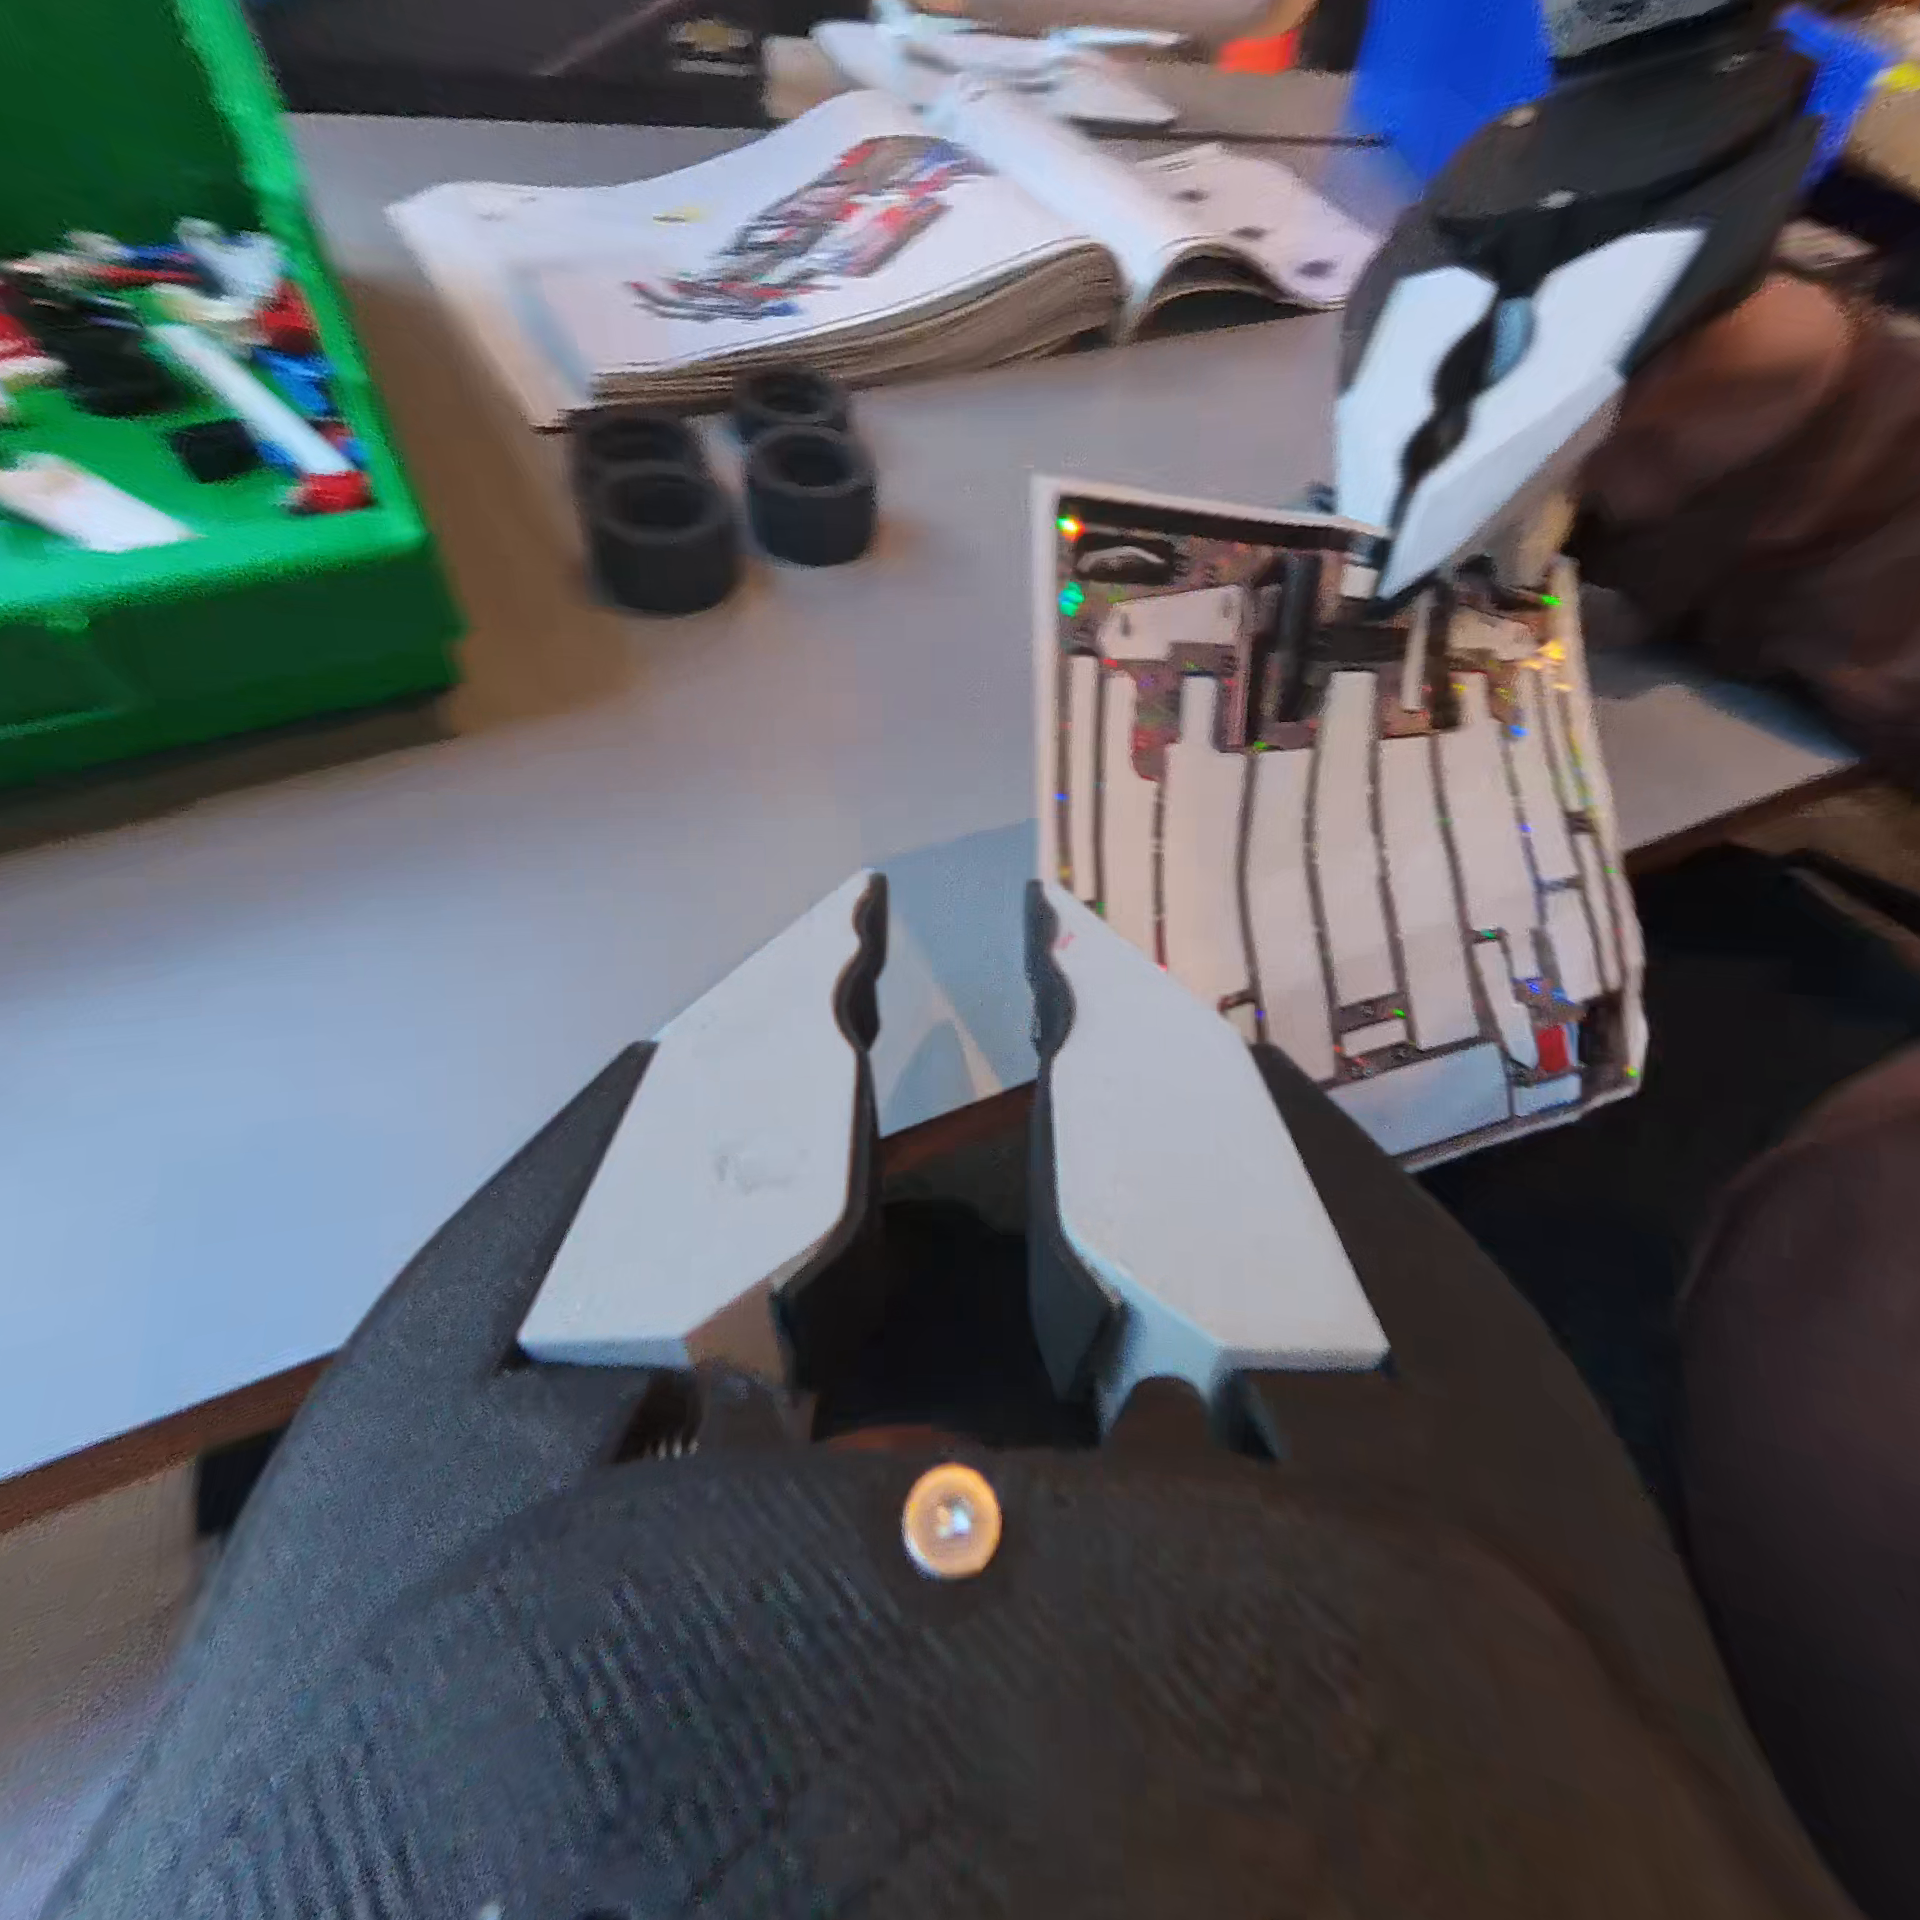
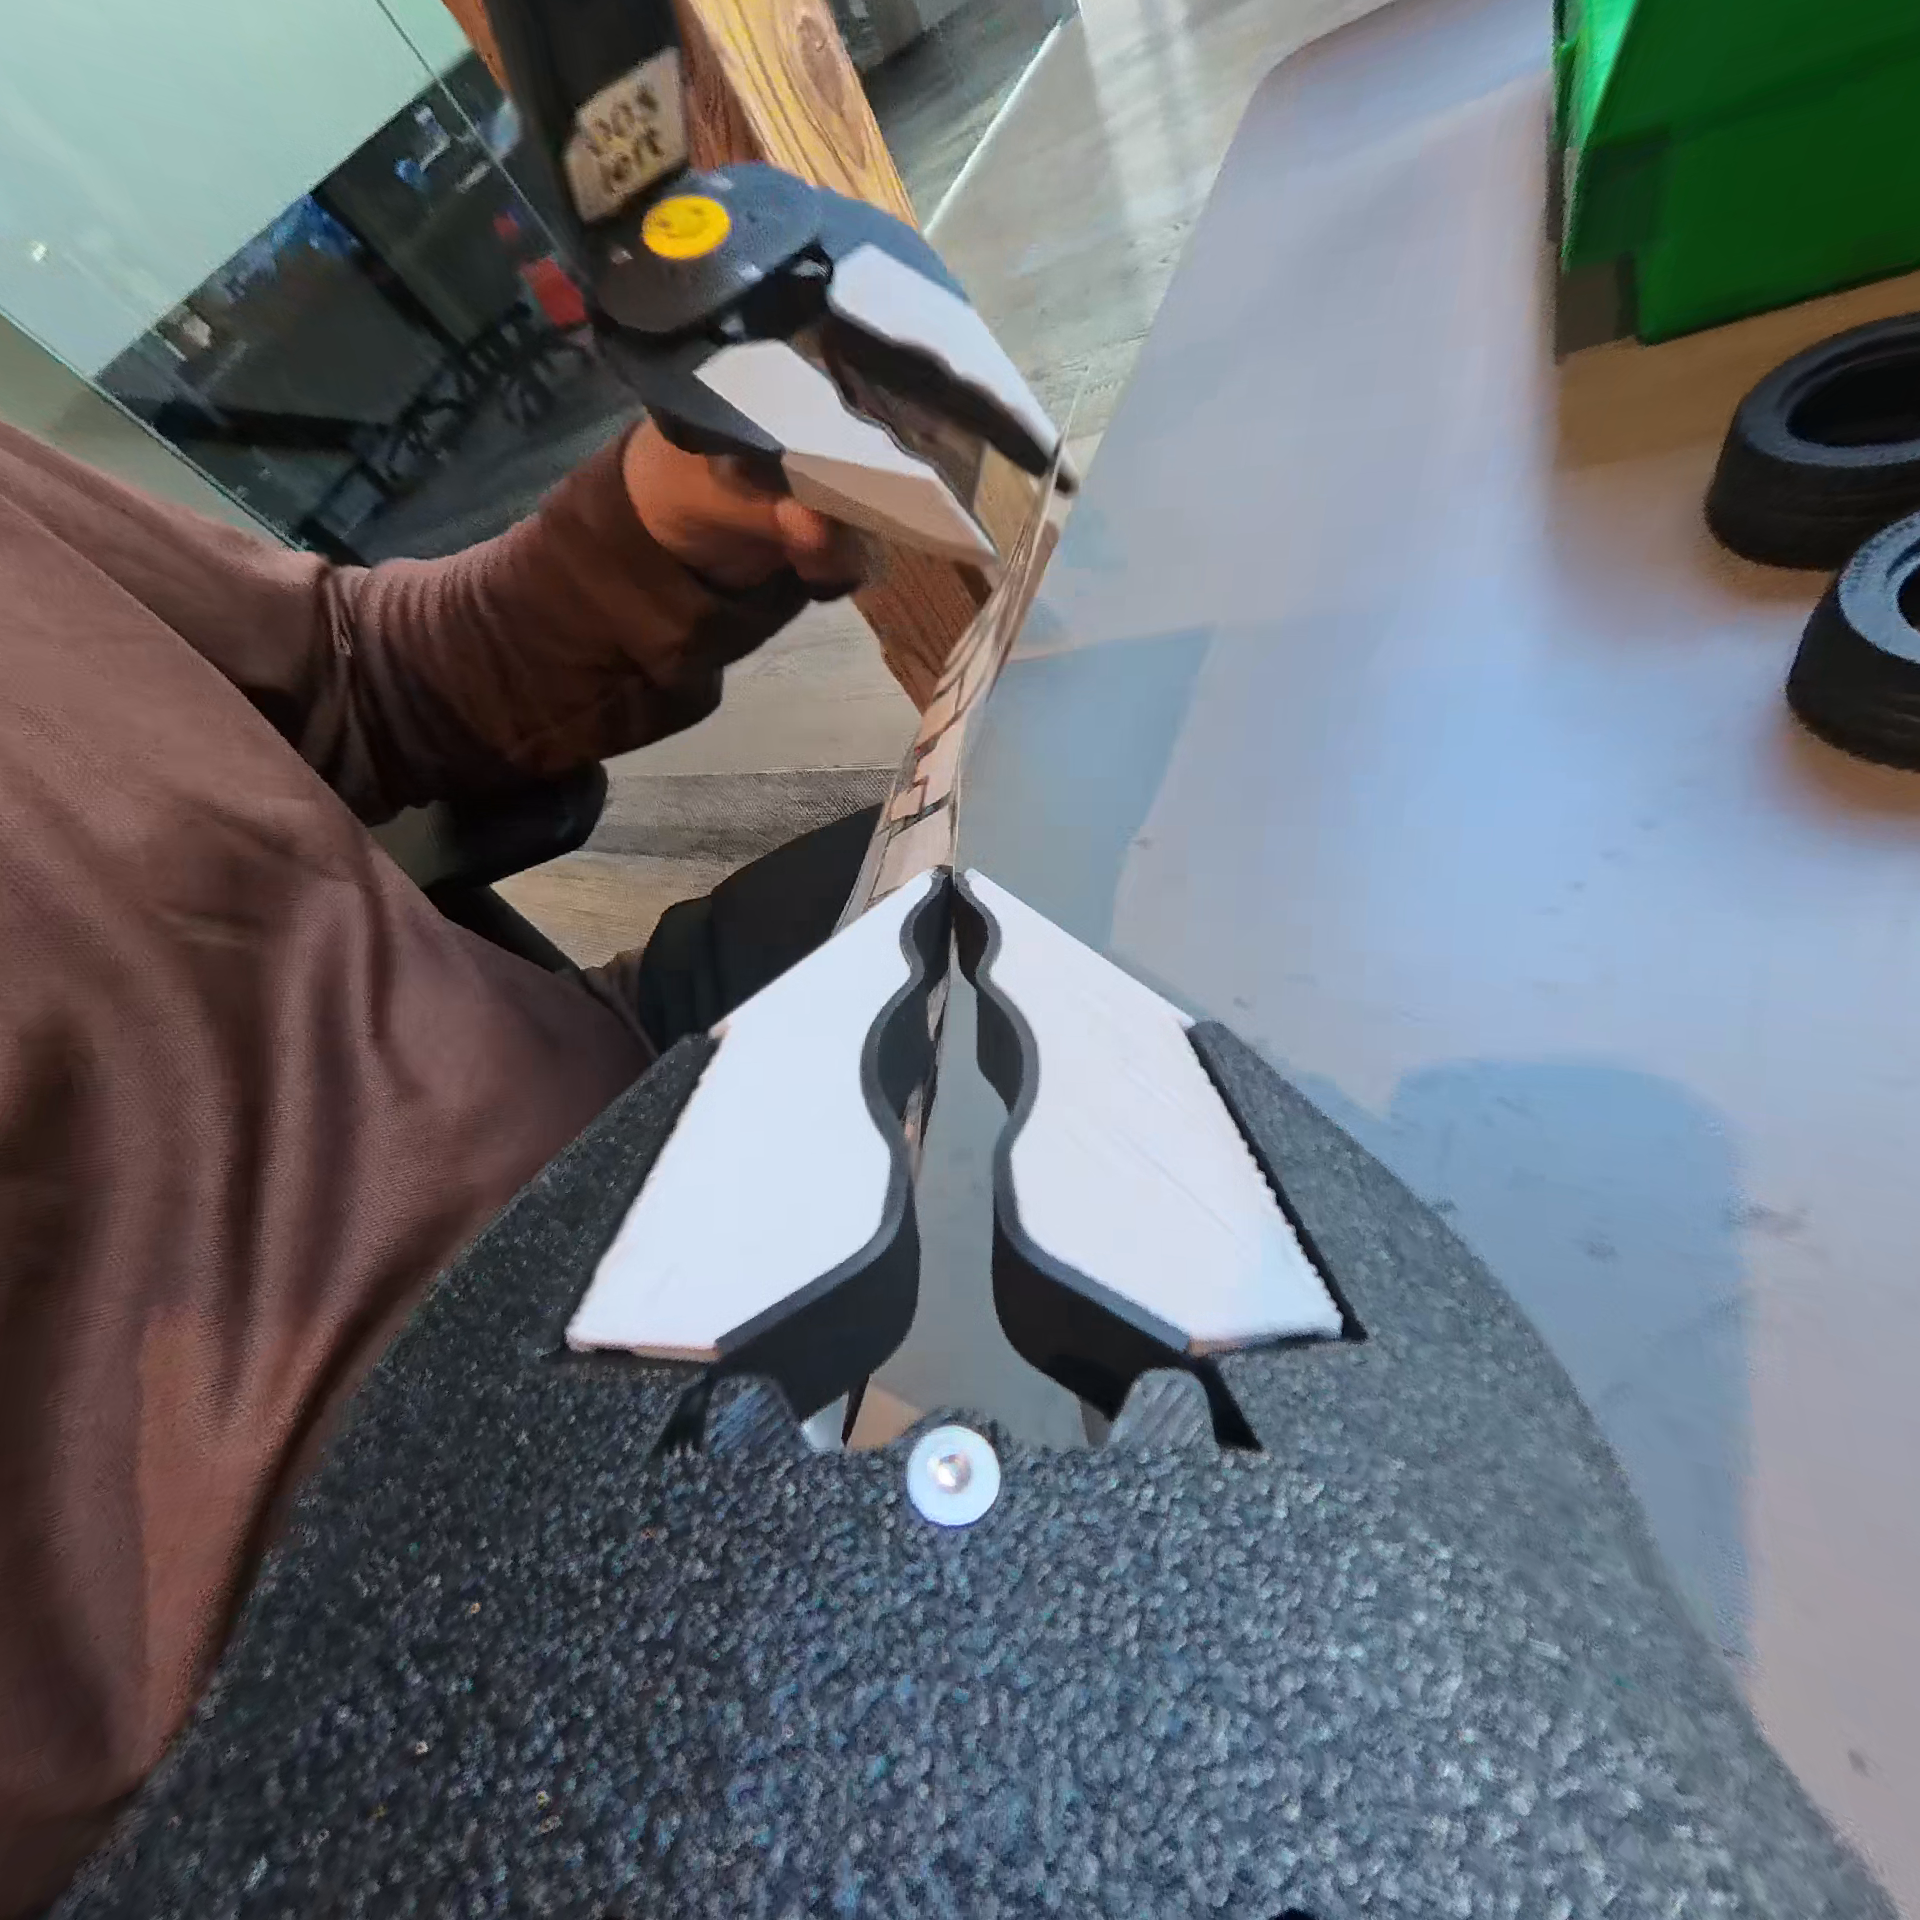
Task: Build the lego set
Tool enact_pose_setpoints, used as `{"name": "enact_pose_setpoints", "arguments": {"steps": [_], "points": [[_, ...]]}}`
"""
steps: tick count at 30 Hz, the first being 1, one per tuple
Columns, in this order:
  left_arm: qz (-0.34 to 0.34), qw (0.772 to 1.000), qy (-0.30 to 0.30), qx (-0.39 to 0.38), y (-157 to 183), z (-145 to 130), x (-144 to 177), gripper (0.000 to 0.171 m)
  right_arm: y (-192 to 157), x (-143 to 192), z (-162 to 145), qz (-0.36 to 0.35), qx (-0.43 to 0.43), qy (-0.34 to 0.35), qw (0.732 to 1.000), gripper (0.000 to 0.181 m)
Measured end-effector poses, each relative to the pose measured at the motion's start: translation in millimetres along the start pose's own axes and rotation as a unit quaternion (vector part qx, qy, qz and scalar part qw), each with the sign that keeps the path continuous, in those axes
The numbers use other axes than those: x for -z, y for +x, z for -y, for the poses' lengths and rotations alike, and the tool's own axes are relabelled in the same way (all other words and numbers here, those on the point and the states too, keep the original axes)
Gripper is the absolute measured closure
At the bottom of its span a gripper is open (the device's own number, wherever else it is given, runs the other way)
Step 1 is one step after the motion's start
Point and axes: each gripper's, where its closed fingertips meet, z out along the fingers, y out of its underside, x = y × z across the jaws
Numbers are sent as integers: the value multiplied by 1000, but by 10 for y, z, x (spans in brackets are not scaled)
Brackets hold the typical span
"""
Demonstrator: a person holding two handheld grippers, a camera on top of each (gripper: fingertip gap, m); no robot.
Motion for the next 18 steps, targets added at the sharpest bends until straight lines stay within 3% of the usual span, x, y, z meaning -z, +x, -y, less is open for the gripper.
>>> {"name": "enact_pose_setpoints", "arguments": {"steps": [4, 6, 7, 10, 12, 18], "points": [[-37, 999, 15, 10, 393, 385, 153, 146, 10, 31, 69, 20, -37, 30, 999, 181], [-85, 996, -30, 11, 708, 356, 35, 145, -38, 54, 157, 48, -57, 61, 995, 181], [-90, 994, -59, 1, 793, 298, -50, 136, -90, 65, 201, 71, -67, 77, 992, 181], [-50, 992, -103, -51, 787, 188, -284, 115, -228, 77, 280, 123, -80, 104, 984, 181], [-39, 991, -102, -76, 817, 223, -336, 99, -288, 72, 286, 137, -75, 106, 982, 181], [-27, 991, -43, -121, 849, 546, -127, 97, -464, 175, 437, 196, -83, 149, 966, 181]]}}
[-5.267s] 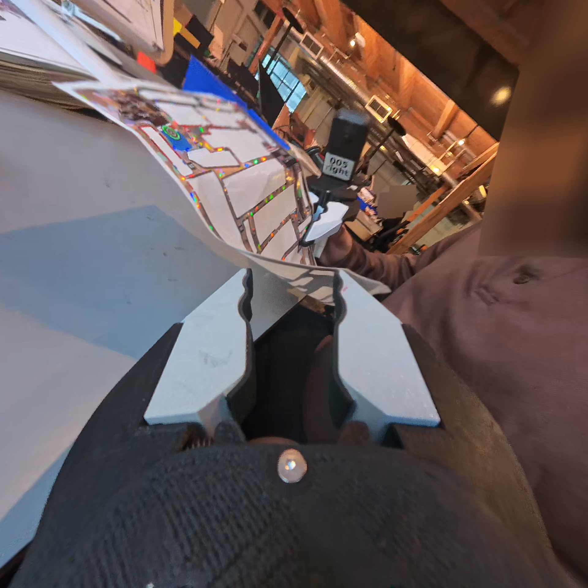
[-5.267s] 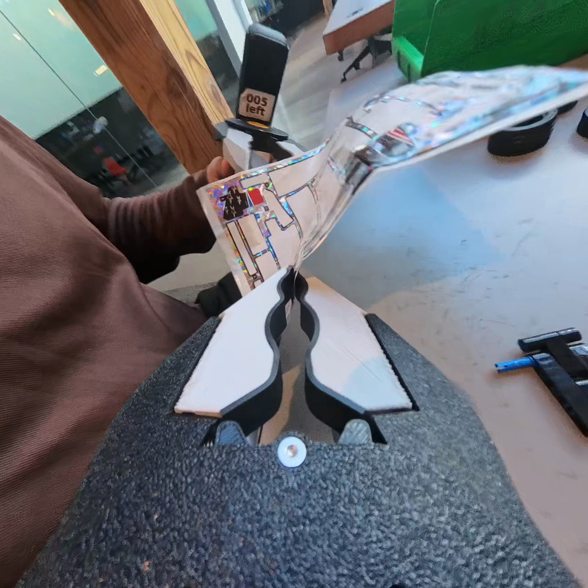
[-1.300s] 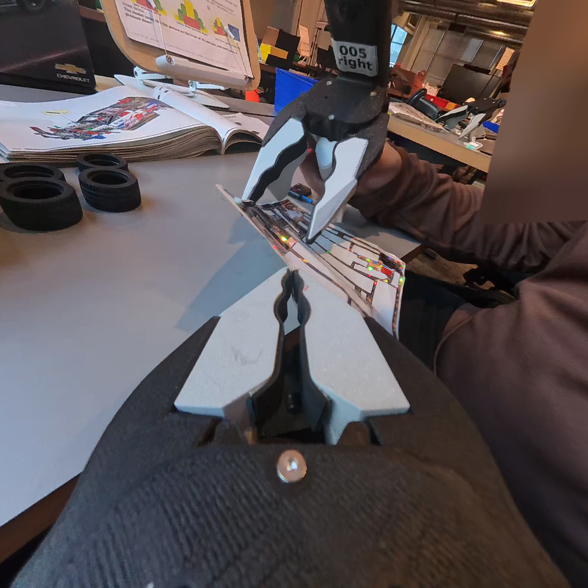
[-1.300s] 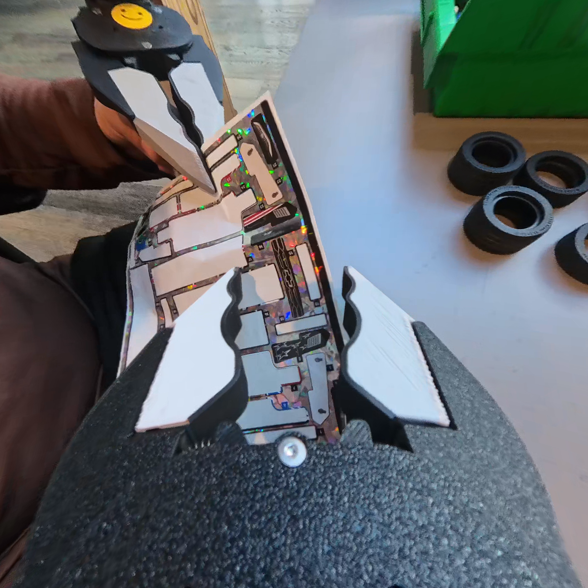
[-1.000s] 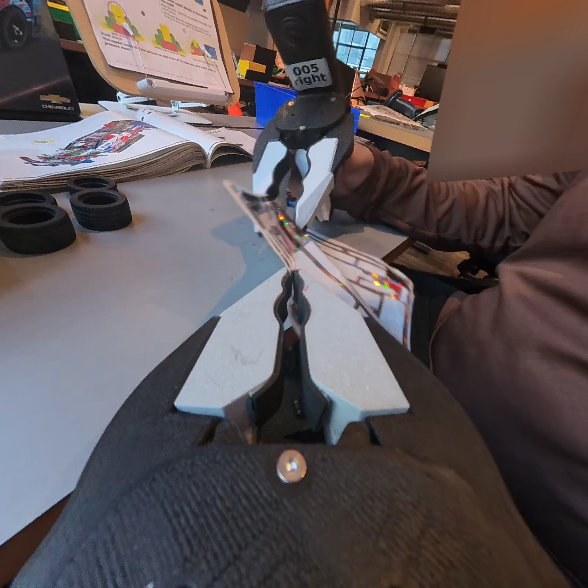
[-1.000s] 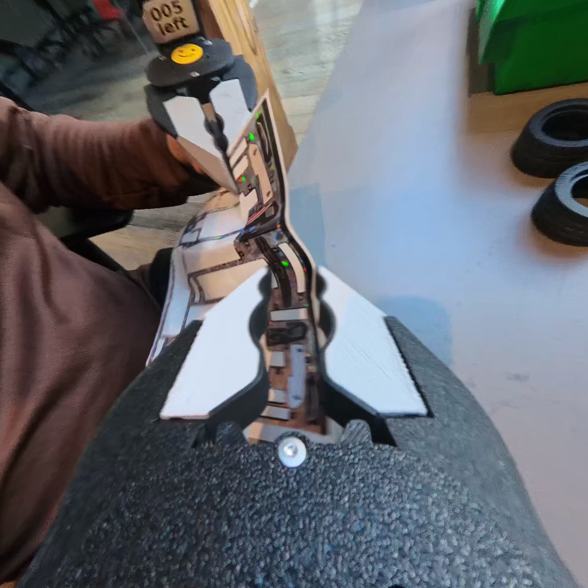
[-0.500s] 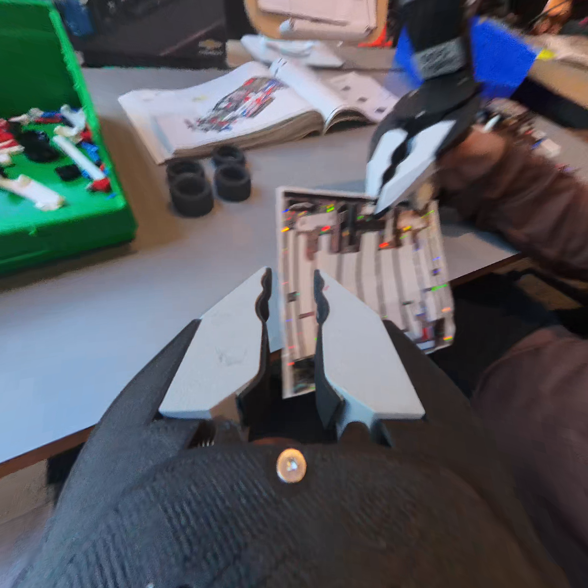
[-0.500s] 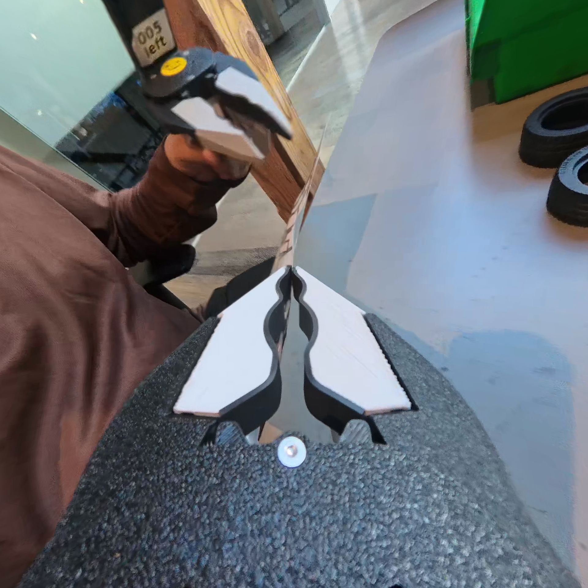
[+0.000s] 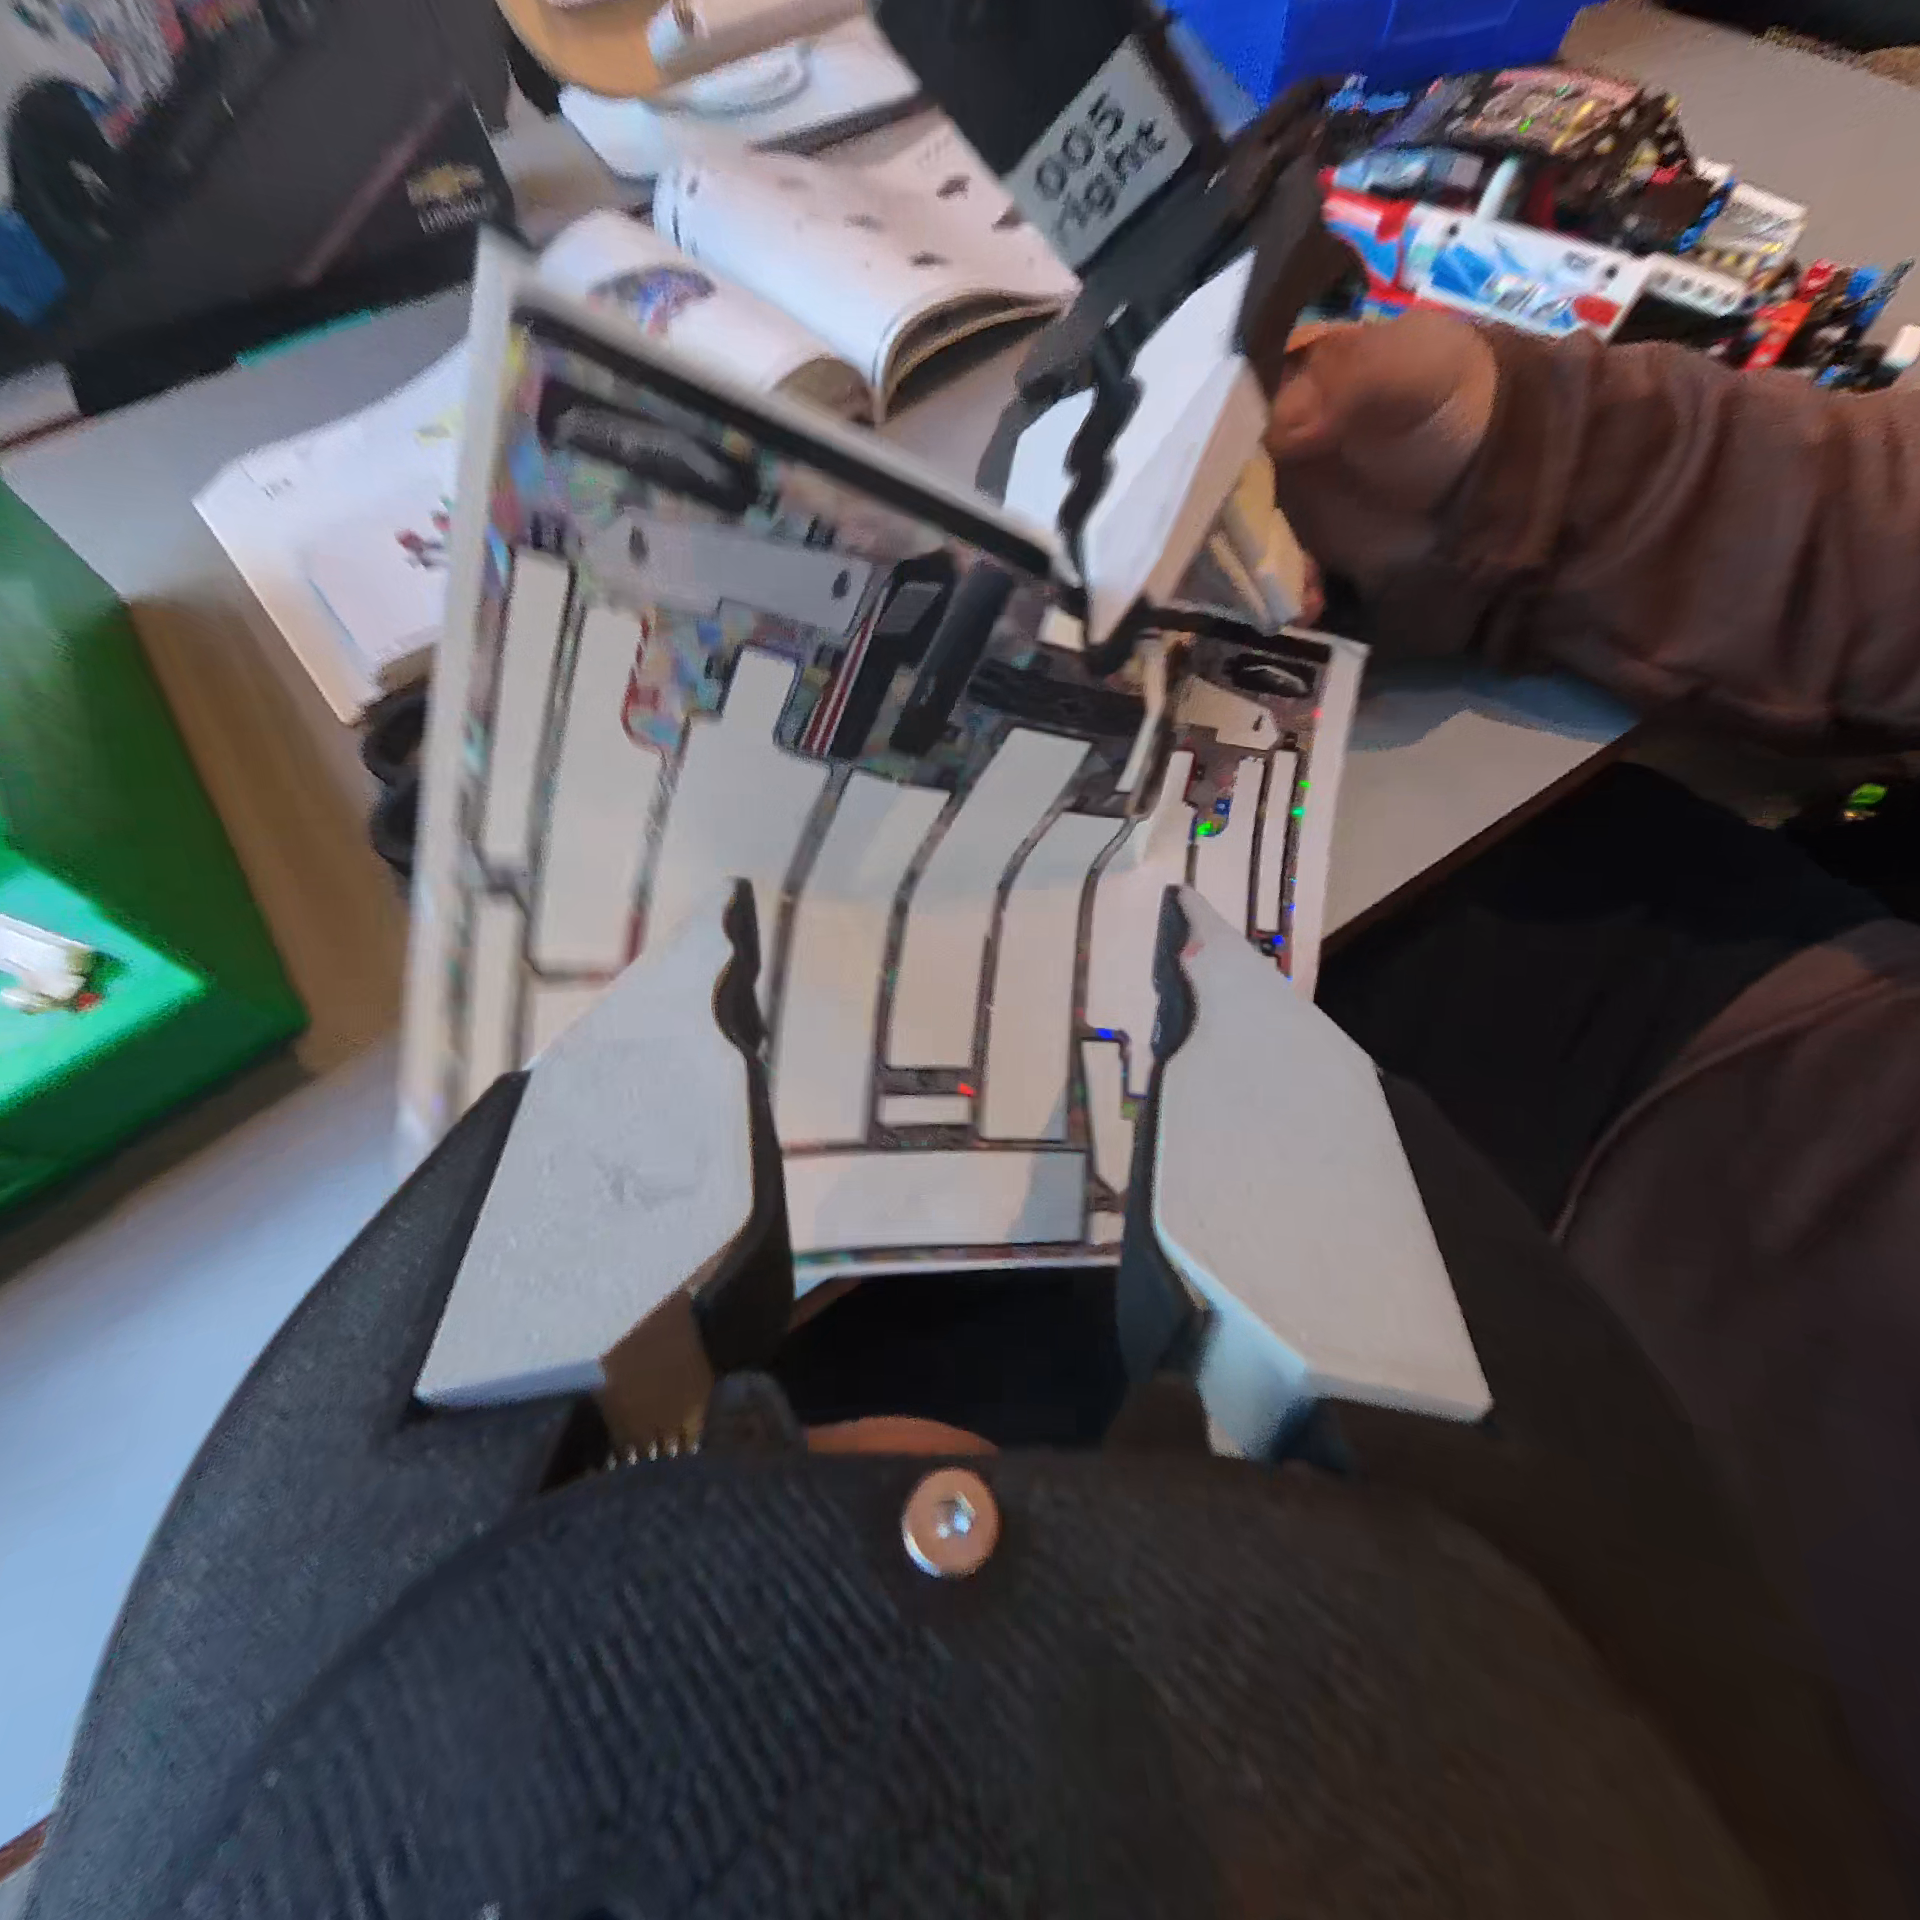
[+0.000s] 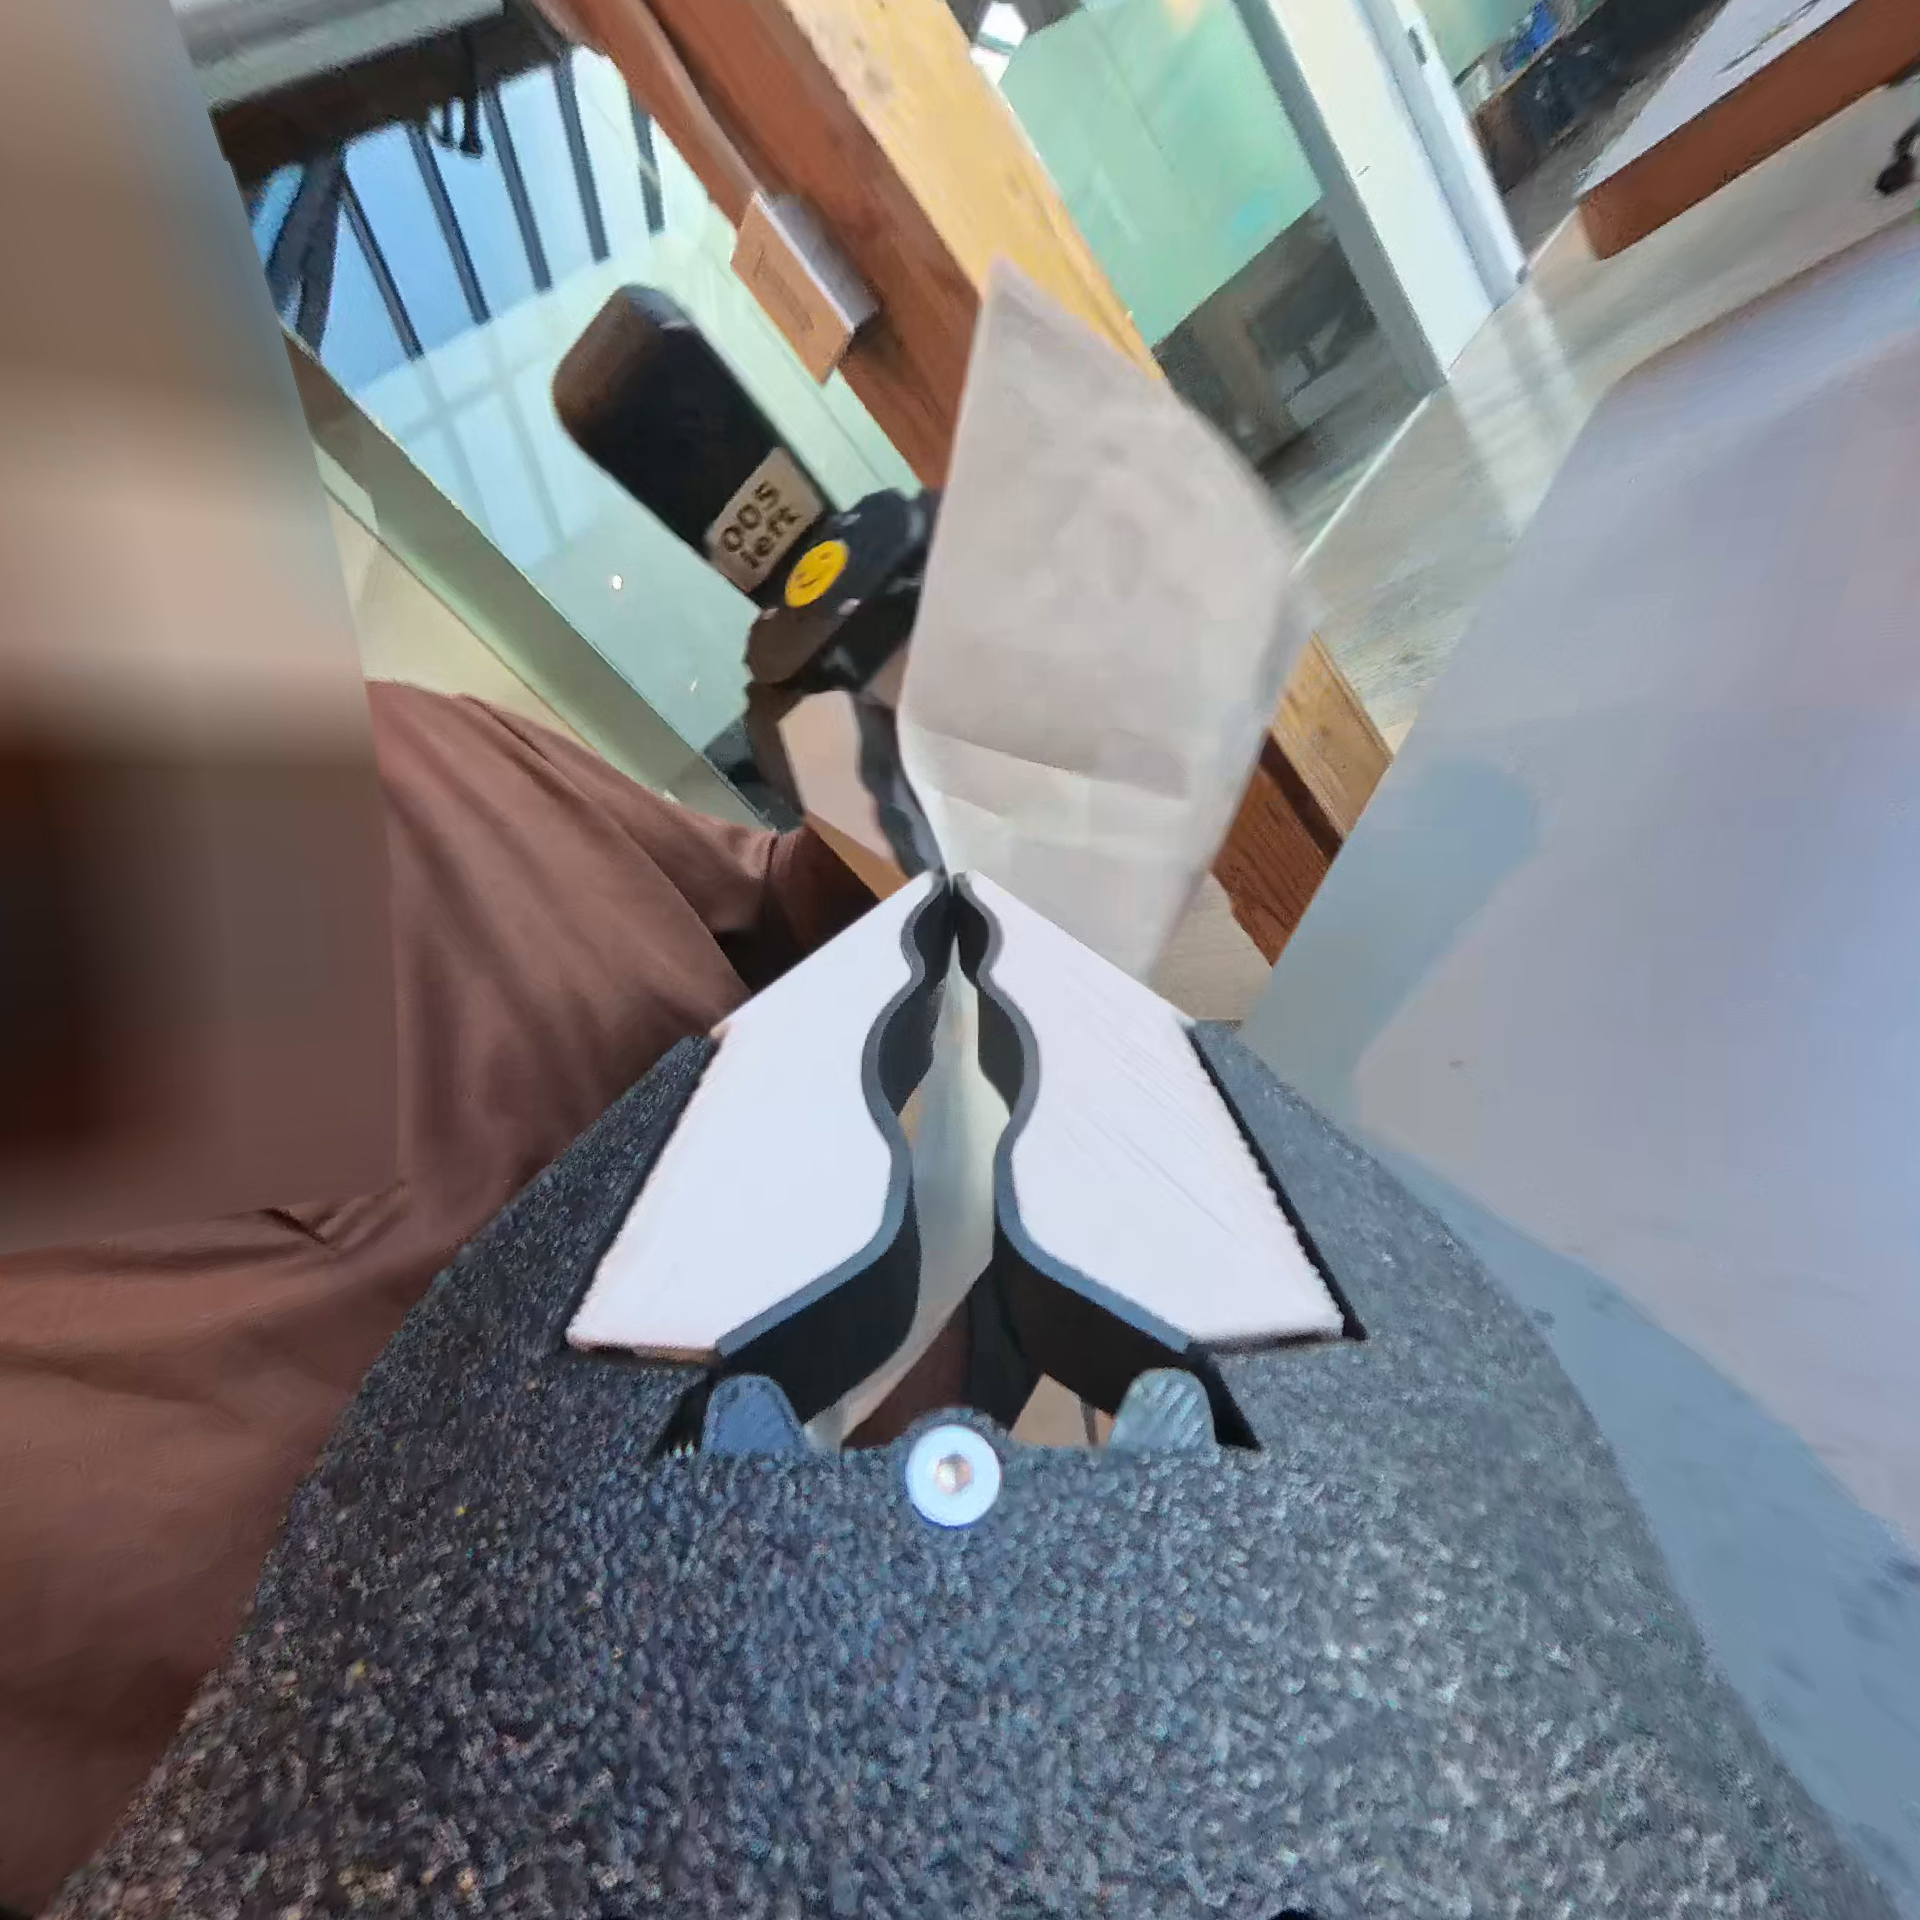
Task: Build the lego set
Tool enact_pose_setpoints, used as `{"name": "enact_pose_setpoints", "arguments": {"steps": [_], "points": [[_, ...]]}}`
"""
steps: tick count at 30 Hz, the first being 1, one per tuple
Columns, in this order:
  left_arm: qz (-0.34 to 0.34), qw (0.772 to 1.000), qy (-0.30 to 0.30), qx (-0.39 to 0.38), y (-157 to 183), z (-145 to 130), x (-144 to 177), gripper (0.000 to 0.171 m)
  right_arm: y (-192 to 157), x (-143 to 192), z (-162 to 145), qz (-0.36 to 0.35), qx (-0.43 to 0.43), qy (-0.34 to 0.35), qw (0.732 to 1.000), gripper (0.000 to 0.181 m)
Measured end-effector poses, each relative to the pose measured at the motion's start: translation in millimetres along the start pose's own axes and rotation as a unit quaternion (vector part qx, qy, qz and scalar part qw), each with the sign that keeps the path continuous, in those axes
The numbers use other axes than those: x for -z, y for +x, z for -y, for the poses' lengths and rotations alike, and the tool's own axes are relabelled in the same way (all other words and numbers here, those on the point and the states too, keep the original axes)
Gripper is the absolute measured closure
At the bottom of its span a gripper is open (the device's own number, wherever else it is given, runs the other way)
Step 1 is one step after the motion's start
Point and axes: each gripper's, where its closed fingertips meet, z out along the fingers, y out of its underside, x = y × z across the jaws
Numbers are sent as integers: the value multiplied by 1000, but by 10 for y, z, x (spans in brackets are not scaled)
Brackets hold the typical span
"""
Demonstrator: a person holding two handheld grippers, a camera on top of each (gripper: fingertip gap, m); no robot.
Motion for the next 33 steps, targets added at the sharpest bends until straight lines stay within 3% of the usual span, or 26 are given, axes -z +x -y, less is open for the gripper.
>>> {"name": "enact_pose_setpoints", "arguments": {"steps": [5, 7, 9, 12, 13, 14, 19, 22, 25, 33], "points": [[35, 998, 32, -33, -85, 271, 346, 100, 27, 88, 61, 18, -46, 26, 998, 181], [66, 996, 34, -41, -294, 276, 354, 93, -29, 64, 70, 39, -49, 28, 998, 181], [46, 999, 5, -29, -410, 200, 259, 89, -60, 27, 32, 41, -41, 14, 998, 181], [-114, 993, -9, 38, -185, 165, 108, 113, -123, -3, -4, 48, -26, -1, 999, 181], [-172, 983, -7, 63, -83, 187, 105, 134, -146, -1, 1, 52, -22, 0, 998, 181], [-219, 973, 0, 76, 5, 224, 125, 170, -158, 3, 0, 52, -18, -1, 998, 181], [-274, 958, 5, 87, 88, 309, 167, 171, -213, 34, -30, 28, 34, -28, 999, 156], [-306, 946, -34, 101, 151, 220, 130, 171, -244, 41, 37, 27, 42, -16, 999, 158], [-324, 938, -54, 112, 199, 158, 94, 171, -227, -8, 3, 15, 57, -29, 998, 179], [-301, 944, -45, 130, 110, 159, 18, 171, -164, -5, 14, 3, 46, -22, 999, 181]]}}
